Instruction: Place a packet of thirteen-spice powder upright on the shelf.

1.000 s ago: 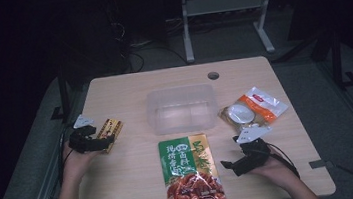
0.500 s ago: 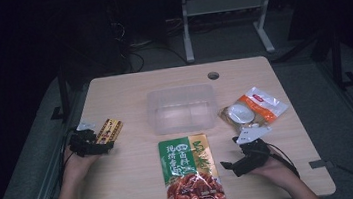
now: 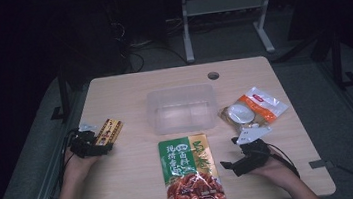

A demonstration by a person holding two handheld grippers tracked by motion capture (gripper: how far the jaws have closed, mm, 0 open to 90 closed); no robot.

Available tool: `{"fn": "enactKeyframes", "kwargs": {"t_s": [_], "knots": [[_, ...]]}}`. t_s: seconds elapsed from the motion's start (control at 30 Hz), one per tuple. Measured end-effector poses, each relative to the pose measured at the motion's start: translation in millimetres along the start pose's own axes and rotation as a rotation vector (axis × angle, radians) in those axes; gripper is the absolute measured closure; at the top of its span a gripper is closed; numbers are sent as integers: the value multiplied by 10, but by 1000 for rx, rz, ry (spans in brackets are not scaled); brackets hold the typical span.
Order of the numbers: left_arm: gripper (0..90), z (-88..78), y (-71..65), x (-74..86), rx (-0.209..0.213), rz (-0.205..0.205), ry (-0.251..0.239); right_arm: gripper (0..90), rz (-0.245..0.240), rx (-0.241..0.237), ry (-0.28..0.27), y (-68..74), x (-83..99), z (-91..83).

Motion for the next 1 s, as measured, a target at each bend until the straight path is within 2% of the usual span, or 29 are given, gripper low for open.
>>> {"fn": "enactKeyframes", "kwargs": {"t_s": [0.2,0.23,0.3,0.47,0.6,0.67,0.7,0.73,0.77,0.9,0.93,1.0], "knots": [[310,-27,4,-8,-1,-10,18,67,0,-1,-1,-2,-1,-2],[314,-52,4,-29,20,-25,1,67,0,-1,-2,-1,-3,-5],[315,-71,-5,-46,30,-33,-16,67,1,-2,-3,1,-4,-7],[317,-170,-48,-112,47,-17,-55,69,3,-5,-8,-3,-6,-17],[318,-304,-153,-203,58,21,-104,70,12,-6,-7,-13,-15,-40],[318,-329,-184,-220,63,23,-113,71,22,-6,-6,-11,-21,-48],[318,-373,-237,-248,66,44,-124,73,32,-7,-6,-19,-33,-64],[319,-373,-237,-248,66,44,-124,73,32,-7,-6,-19,-33,-64],[318,-414,-305,-282,79,53,-144,113,38,-9,-3,-23,-38,-80],[319,-476,-408,-321,102,82,-161,117,38,-29,2,0,-44,-101],[318,-508,-487,-351,125,105,-178,117,33,-30,6,5,-43,-102],[319,-522,-525,-363,137,112,-181,119,33,-46,12,29,-45,-99]]}}
Point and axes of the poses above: each handheld gripper's, and its own axes: z roughly forward along the jaws, x roughly out of its underside, y roughly to its left, the point moved 7 cm from there along z, roughly forward along the jaws, and after that the axes turned 4 degrees about z, right-handed, at the moved point
